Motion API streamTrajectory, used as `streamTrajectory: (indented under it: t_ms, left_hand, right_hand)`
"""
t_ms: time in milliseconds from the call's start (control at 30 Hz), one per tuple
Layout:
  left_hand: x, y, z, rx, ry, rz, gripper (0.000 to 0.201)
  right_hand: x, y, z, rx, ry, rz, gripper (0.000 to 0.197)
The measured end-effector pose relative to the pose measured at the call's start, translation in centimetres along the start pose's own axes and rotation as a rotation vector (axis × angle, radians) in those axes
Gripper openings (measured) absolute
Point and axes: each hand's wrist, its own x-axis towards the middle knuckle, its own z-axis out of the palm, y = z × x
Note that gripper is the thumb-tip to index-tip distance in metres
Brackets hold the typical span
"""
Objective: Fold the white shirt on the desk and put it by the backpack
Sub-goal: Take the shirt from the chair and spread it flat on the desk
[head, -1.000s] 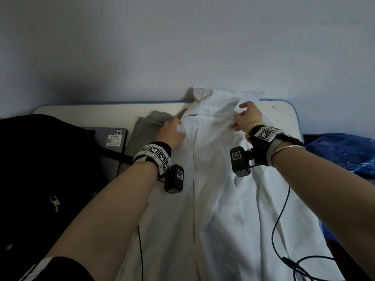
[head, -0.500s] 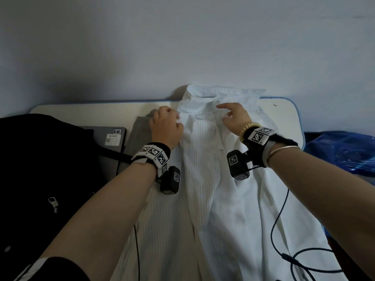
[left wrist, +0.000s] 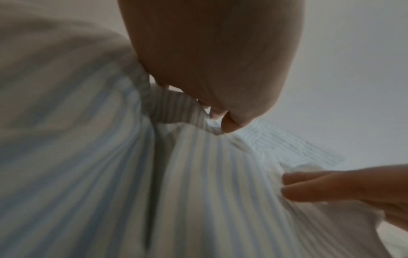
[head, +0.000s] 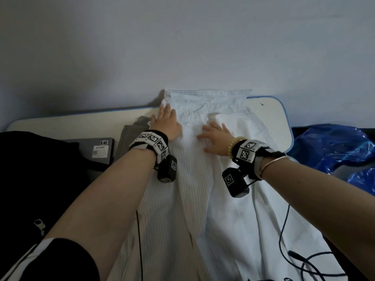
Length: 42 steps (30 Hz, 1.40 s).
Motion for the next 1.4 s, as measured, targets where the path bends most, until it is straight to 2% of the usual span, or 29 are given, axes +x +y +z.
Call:
streamTrajectory:
  t_ms: [133,267,400,433,500,567,667,700,767,833,967,1067,1200,1233,1300,1400]
  left_hand:
    - [-1.8,0.2,0.2,-0.039,0.163,-0.004,0.055]
    - [-4.4,1.0,0.8,-0.042,0.251,0.033,0.053]
    - [-7.9,2.6,2.0,-0.105,0.427,0.056,0.033]
    - [-8.9,3.2,2.2,-0.115,0.424,0.065,0.027]
    - [-10.6,4.7,3.2,-0.131,0.306,0.070,0.024]
    - [-11.9,6.2,4.6,-0.129,0.163,0.050,0.035]
    - [-13.1,8.2,6.8,-0.070,0.042,0.025,0.060]
    - [-13.5,8.7,7.4,-0.059,0.001,0.015,0.063]
    - [-14.2,9.0,8.7,-0.069,-0.062,-0.008,0.055]
    - [-14.9,8.8,9.6,-0.097,-0.061,0.000,0.036]
    - [-16.5,8.2,10.5,-0.270,-0.001,0.010,0.028]
    - [-17.9,8.0,11.2,-0.397,0.103,0.027,0.022]
    - [-20.3,7.0,13.1,-0.272,0.500,-0.051,0.022]
    - [-20.9,6.5,13.7,-0.244,0.555,-0.074,0.019]
    - [-22.2,5.4,14.9,-0.192,0.574,-0.107,0.021]
    - [-24.0,3.8,16.1,-0.105,0.457,-0.115,0.033]
  right_hand:
    - [-1.4,0.5,-0.1,0.168,0.113,-0.009,0.050]
    - [-3.5,0.1,0.1,0.237,0.198,-0.007,0.043]
    - [-5.7,-0.5,0.8,0.338,0.271,0.036,0.032]
    - [-6.3,-0.5,1.1,0.372,0.263,0.048,0.031]
    - [-7.4,-0.5,2.0,0.405,0.235,0.067,0.029]
    - [-8.6,-0.4,3.0,0.397,0.191,0.066,0.026]
    - [-10.5,-0.2,4.4,0.383,0.126,0.068,0.022]
    - [-11.2,-0.1,4.9,0.387,0.109,0.060,0.021]
    - [-12.5,-0.2,5.7,0.398,0.069,0.039,0.019]
    - [-13.6,-0.1,6.6,0.401,0.072,0.037,0.020]
    - [-15.2,-0.6,8.2,0.411,0.070,0.048,0.017]
    - [-15.7,-1.6,9.4,0.373,0.045,0.066,0.018]
    - [-16.0,-2.6,11.3,0.335,0.128,0.117,0.014]
    - [-16.2,-3.0,11.7,0.356,0.134,0.117,0.013]
    - [-16.7,-3.8,12.4,0.379,0.139,0.118,0.014]
    - [-17.3,-4.9,13.4,0.404,0.118,0.168,0.021]
